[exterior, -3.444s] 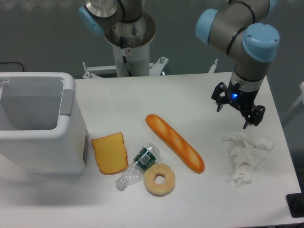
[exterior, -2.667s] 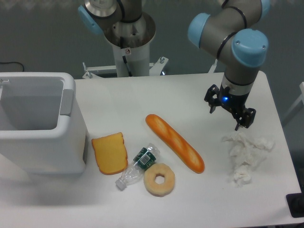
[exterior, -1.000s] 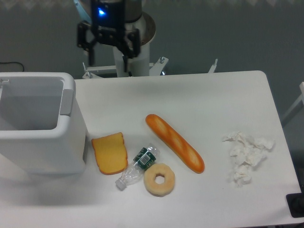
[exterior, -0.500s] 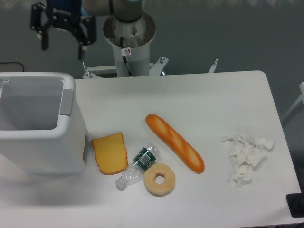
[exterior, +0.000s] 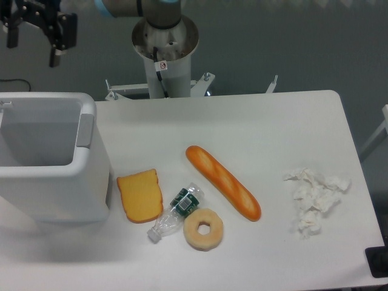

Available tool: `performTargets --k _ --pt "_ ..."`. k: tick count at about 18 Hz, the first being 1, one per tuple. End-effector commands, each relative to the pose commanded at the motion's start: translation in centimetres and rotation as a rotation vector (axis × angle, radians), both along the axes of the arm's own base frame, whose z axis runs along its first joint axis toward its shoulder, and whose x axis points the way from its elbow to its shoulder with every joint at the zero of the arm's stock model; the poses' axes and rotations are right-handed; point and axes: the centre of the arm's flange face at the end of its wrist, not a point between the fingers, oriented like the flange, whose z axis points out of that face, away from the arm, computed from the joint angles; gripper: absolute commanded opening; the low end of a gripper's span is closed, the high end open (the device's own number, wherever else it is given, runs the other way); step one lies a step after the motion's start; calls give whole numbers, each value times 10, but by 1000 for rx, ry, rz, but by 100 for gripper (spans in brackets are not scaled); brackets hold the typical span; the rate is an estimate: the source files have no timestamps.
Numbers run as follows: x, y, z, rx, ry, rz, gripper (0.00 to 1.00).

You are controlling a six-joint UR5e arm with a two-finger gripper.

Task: Close the trash can
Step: 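Move the gripper up and over behind the open trash can lid, then lower the gripper behind the raised lid of the trash can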

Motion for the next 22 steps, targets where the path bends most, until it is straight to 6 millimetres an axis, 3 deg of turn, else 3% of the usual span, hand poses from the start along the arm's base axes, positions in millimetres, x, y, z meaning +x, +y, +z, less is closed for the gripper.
performTargets --k 4,16,22 --pt "12 22 7 -2 -15 -12 100" --pt "52 48 2 -23 10 -61 100" --pt "50 65 8 -12 16 -34 100"
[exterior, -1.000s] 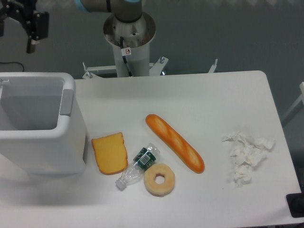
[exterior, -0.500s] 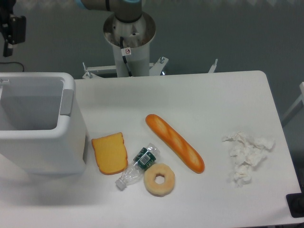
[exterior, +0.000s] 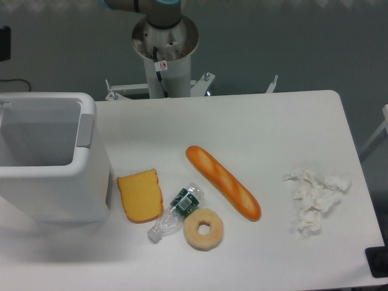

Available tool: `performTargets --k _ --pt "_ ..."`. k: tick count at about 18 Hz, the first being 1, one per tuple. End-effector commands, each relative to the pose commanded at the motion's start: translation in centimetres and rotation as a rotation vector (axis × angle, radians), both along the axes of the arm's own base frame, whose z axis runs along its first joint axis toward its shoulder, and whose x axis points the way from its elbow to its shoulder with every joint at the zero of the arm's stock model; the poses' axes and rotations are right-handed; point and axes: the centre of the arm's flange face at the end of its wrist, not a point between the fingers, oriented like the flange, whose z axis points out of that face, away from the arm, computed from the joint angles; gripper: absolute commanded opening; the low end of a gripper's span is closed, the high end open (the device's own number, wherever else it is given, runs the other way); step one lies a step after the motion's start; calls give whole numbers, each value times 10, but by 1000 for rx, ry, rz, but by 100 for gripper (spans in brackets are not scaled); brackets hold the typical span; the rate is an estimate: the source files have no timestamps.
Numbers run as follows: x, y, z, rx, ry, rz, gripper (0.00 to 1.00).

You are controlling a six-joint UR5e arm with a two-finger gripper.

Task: Close the trash can
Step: 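Lower the gripper behind the raised lid of the trash can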

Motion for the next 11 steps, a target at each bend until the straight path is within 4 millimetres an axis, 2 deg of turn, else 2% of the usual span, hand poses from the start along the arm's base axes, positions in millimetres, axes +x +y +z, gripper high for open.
performTargets --k 11 --pt "-7 -2 7 10 33 26 100"
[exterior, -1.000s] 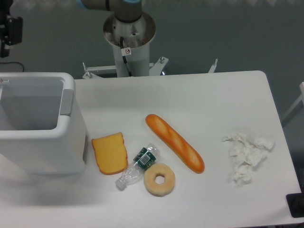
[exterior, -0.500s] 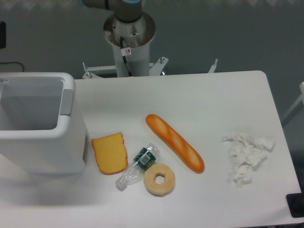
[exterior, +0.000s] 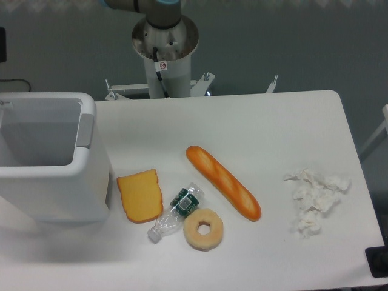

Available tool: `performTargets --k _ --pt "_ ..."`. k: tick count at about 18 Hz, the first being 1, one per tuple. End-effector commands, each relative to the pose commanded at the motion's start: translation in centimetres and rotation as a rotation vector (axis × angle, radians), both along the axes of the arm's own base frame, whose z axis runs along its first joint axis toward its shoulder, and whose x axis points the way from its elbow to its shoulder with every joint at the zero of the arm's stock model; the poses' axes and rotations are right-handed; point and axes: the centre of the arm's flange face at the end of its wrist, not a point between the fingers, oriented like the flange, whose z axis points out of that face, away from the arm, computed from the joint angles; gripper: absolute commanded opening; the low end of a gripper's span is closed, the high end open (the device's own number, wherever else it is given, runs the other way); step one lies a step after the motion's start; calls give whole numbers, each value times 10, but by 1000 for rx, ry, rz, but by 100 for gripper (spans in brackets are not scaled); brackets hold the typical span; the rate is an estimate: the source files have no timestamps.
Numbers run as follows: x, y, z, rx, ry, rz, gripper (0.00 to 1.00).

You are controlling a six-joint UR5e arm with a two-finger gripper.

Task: Close the trash can
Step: 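Lower the gripper behind the raised lid of the trash can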

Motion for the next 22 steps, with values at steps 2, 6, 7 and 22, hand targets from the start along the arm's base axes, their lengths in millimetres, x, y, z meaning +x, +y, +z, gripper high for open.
performTargets --k 2,6,7,22 --pt "-2 -1 1 1 4 6 100" --pt "-7 -1 2 0 19 21 100" --pt "-9 0 1 -1 20 25 100" --pt "-53 -2 0 -6 28 105 100"
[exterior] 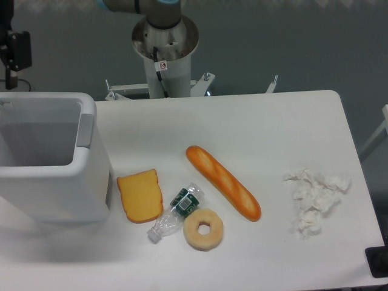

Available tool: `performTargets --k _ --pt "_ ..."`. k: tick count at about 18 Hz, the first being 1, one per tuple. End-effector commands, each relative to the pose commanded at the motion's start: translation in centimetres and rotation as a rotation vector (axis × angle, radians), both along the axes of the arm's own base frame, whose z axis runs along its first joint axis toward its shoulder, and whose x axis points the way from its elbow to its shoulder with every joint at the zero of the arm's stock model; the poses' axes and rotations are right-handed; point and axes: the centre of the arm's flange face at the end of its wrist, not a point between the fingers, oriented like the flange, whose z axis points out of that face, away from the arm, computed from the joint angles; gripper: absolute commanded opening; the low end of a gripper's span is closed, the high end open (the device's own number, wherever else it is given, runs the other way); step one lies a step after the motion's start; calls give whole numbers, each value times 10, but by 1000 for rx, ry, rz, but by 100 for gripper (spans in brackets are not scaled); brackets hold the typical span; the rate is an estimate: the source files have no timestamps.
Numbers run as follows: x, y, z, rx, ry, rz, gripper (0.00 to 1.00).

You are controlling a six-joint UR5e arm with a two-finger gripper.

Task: Close the trash can
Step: 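Lower the gripper behind the raised lid of the trash can, then push the raised lid forward and down with the gripper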

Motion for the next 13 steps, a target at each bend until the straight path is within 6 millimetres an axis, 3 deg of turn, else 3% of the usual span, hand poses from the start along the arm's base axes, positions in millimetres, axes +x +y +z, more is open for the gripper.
performTargets --k 9,13 --pt "-22 -2 -4 -7 0 39 100" --pt "-33 -1 -15 -27 -5 55 100"
